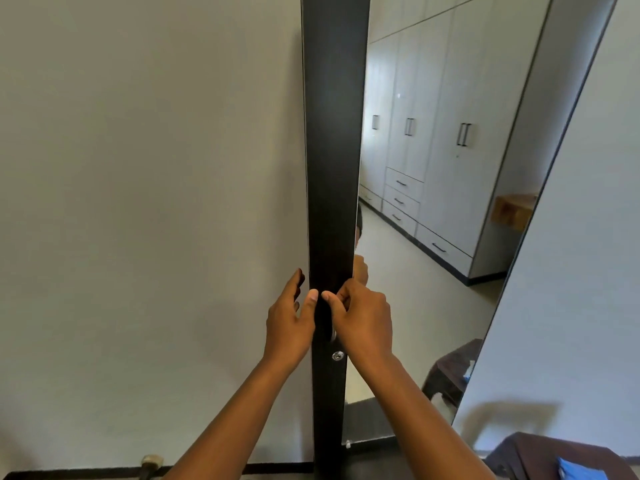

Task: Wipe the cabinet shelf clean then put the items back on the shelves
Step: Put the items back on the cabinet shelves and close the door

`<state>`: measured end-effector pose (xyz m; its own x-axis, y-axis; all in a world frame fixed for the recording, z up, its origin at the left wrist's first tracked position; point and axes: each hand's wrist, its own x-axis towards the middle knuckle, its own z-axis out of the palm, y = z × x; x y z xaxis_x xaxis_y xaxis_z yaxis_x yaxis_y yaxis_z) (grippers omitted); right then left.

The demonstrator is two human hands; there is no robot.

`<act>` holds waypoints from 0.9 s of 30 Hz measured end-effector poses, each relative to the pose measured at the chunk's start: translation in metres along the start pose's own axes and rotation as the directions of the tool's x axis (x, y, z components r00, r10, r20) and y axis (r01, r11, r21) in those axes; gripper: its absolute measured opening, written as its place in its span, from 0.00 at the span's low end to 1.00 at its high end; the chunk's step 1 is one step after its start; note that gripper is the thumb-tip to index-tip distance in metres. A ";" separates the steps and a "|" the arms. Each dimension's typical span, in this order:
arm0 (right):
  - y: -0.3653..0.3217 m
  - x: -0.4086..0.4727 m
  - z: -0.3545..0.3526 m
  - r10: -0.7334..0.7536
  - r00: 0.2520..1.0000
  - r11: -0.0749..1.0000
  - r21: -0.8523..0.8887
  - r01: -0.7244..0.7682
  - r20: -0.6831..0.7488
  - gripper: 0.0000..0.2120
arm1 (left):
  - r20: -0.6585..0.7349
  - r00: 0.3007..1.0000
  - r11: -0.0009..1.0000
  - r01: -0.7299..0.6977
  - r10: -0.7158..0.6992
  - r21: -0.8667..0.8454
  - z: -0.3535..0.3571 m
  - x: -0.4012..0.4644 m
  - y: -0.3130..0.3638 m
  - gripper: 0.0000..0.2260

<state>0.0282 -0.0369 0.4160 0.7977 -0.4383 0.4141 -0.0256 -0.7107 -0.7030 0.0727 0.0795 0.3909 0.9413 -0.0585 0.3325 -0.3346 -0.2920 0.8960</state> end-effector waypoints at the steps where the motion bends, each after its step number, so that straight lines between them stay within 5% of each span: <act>1: 0.001 0.004 0.002 -0.013 1.000 1.000 -0.010 0.013 0.004 0.09 | 0.004 1.000 1.000 -0.003 0.003 0.010 0.002 0.003 0.000 0.25; 27: 0.008 0.044 0.007 -0.259 0.956 0.957 -0.100 0.274 0.136 0.12 | -0.161 0.987 1.000 0.015 -0.013 0.012 0.024 0.025 -0.008 0.21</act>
<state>0.0675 -0.0585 0.4245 0.8514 -0.1601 0.4996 0.1337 -0.8547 -0.5016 0.0997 0.0571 0.3847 0.9260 0.0992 0.3641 -0.3201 -0.3046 0.8971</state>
